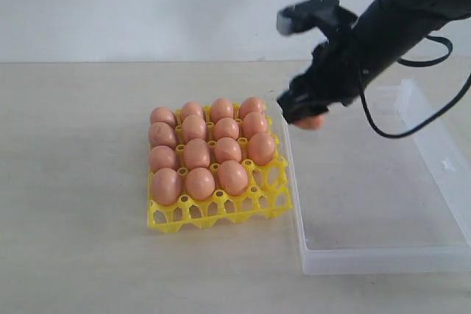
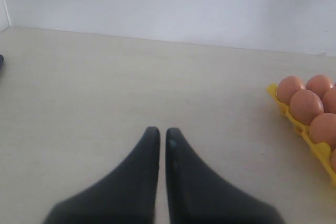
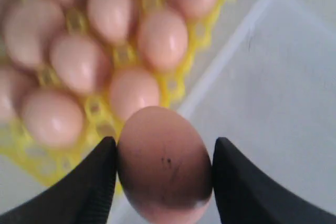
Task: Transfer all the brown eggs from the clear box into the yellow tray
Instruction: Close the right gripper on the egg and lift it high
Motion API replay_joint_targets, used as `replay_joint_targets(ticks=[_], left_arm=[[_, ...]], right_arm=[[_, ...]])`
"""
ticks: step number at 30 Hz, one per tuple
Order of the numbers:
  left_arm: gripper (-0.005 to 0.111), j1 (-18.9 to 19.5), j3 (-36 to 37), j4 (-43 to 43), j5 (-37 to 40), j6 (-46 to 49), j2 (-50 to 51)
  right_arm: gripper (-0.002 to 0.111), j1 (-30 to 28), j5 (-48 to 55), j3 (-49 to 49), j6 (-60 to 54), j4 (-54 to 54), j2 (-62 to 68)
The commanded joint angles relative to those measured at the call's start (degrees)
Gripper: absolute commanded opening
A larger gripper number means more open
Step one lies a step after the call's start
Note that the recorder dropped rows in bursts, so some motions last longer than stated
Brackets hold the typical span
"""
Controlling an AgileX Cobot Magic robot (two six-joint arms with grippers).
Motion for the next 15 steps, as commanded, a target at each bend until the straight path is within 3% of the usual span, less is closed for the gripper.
replay_joint_targets(ticks=[1,5,6,10,15], left_arm=[[0.004,0.0,0.2,0.0,0.0,0.2,-0.2],[0.004,0.0,0.2,0.0,0.0,0.2,-0.2],[0.004,0.0,0.2,0.0,0.0,0.2,-0.2],[0.004,0.0,0.2,0.0,0.0,0.2,-0.2],[0.004,0.0,0.2,0.0,0.0,0.2,-0.2]], right_arm=[[0.000,0.0,-19.8,0.0,-17.8,34.2,-2.6],[0.000,0.0,-32.0,0.0,-49.1,73.2,-2.2],[0.000,0.0,-35.4,0.0,-54.9,76.6,-1.7],[0.000,-0.1,-42.0,-3.4,-55.1,76.6,2.3],[0.000,-0.1,-27.4,-8.0,-63.7,74.9,5.6]])
